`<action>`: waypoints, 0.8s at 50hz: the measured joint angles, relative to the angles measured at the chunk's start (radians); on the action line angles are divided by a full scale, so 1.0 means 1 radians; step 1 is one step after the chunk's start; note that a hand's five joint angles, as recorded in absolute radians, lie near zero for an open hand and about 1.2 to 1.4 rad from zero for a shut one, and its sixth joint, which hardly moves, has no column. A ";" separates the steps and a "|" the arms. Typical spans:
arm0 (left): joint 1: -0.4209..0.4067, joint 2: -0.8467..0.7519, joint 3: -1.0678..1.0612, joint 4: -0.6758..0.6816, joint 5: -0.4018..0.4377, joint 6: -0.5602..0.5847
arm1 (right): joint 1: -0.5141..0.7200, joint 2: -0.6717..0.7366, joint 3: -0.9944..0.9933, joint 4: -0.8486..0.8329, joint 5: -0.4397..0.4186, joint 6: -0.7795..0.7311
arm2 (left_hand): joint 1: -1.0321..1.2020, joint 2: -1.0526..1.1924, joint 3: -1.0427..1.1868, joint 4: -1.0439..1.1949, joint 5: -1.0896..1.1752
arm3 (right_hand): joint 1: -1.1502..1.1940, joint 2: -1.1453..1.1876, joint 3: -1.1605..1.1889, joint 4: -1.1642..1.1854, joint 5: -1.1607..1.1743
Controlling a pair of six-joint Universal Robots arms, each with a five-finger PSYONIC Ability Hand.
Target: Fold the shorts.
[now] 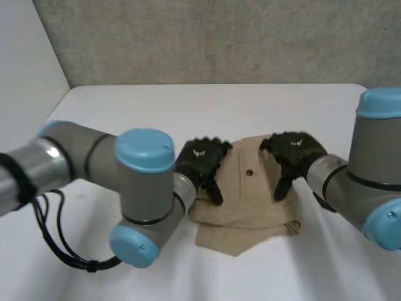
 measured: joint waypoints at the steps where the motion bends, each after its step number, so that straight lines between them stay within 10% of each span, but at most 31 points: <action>1: 0.000 -0.014 0.011 -0.012 -0.005 -0.002 | -0.003 0.013 -0.001 0.000 0.000 -0.001 | 0.004 0.003 0.000 0.000 0.000 | 0.000 0.000 0.000 0.000 0.000; 14: 0.017 -0.042 0.027 -0.128 -0.079 0.048 | -0.039 0.086 -0.035 0.002 0.013 -0.014 | 0.025 0.009 0.000 0.000 0.000 | -0.030 0.000 0.000 0.000 -0.002; 24: 0.034 0.368 -0.033 -0.167 -0.077 0.094 | -0.026 -0.188 -0.128 -0.009 0.056 0.032 | 0.019 0.006 -0.002 -0.002 -0.004 | -0.030 0.000 0.000 0.000 -0.004; 40: 0.366 0.805 -0.111 -0.382 -0.034 0.094 | -0.032 -0.417 -0.166 0.053 0.201 0.093 | 0.000 -0.009 -0.003 -0.004 -0.004 | -0.030 0.000 0.000 0.000 -0.004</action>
